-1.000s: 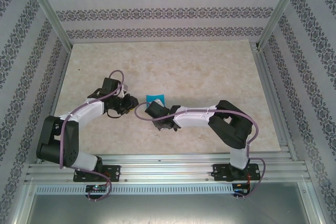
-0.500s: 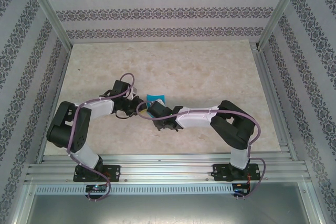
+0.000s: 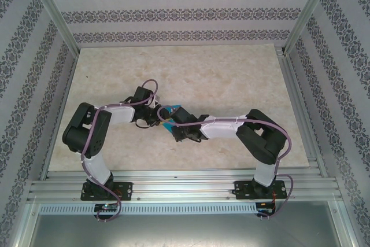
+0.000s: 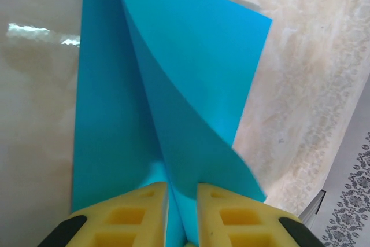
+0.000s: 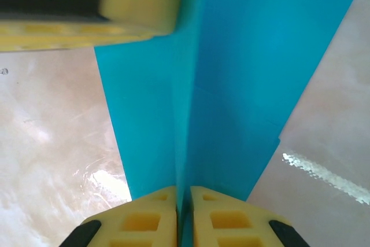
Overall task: Fold a paper plane with a square sheet of paper (fold left side to right side)
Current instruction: Fourth fold the wing at the center of the table.
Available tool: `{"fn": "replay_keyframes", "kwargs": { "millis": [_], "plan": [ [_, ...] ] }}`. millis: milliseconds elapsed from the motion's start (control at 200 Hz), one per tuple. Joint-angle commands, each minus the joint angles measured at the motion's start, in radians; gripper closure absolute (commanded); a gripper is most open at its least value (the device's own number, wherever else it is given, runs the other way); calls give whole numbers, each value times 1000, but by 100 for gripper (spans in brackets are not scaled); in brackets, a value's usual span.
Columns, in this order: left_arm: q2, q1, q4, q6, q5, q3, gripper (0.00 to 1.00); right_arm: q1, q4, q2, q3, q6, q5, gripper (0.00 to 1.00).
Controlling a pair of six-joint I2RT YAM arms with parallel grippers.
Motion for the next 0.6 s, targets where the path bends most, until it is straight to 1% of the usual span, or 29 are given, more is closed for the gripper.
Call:
{"fn": "replay_keyframes", "kwargs": {
  "millis": [0,225,425,594],
  "plan": [
    [25,-21,40,-16,-5,22,79,-9,-4,-16,-14,10,-26,84],
    [48,-26,38,-10,-18,16,80,-14,-55,-68,-8,30,-29,77],
    [49,-27,37,-7,-21,17,81,-11,-110,-83,0,46,-42,76],
    [48,-28,37,-4,-21,17,81,-2,-124,-71,-6,55,-46,77]
  ]
}}
